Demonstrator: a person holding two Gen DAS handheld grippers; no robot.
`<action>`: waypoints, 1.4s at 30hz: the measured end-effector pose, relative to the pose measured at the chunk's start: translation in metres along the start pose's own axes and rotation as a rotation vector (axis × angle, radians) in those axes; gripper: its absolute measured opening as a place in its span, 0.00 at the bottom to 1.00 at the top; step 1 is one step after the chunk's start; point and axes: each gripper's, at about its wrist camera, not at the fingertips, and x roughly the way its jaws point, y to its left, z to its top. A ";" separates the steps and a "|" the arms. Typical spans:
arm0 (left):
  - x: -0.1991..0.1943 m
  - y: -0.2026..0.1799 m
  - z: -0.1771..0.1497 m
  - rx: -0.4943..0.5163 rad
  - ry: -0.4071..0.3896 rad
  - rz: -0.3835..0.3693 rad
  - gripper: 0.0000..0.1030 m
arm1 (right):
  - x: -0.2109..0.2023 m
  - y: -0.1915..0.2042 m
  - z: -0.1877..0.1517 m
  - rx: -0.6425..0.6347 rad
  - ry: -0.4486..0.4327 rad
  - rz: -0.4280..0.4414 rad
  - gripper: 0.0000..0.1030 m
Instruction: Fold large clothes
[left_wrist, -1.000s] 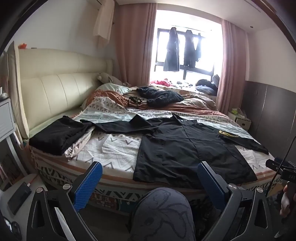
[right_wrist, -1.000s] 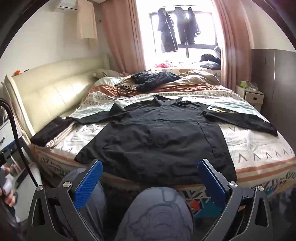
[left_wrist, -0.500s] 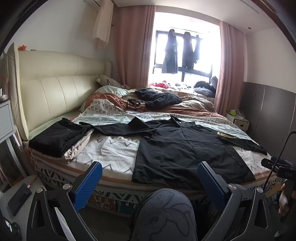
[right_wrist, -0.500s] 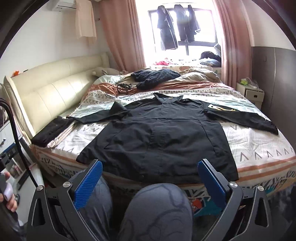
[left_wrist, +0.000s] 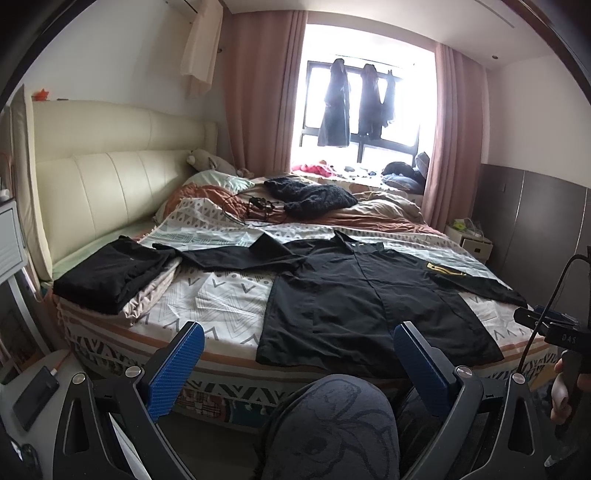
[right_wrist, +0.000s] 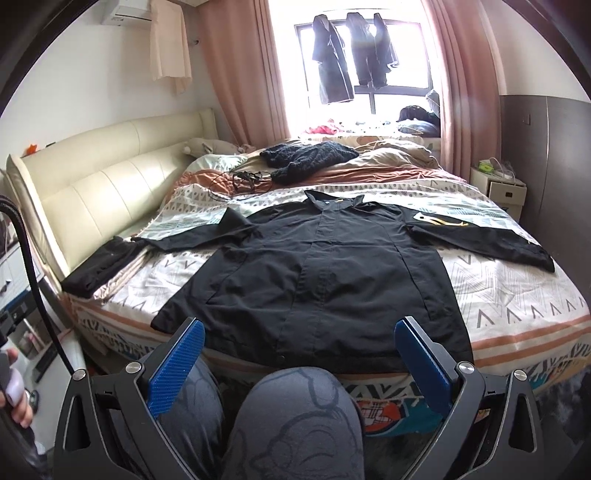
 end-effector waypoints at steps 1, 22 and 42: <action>-0.001 0.000 0.000 0.000 -0.001 -0.001 1.00 | 0.000 0.001 0.001 0.000 -0.003 0.001 1.00; -0.015 0.004 0.000 -0.021 -0.020 -0.013 1.00 | -0.010 0.011 0.001 -0.021 -0.012 0.001 1.00; -0.001 0.014 0.005 -0.046 -0.003 -0.017 1.00 | 0.000 0.018 0.012 -0.033 0.012 -0.004 1.00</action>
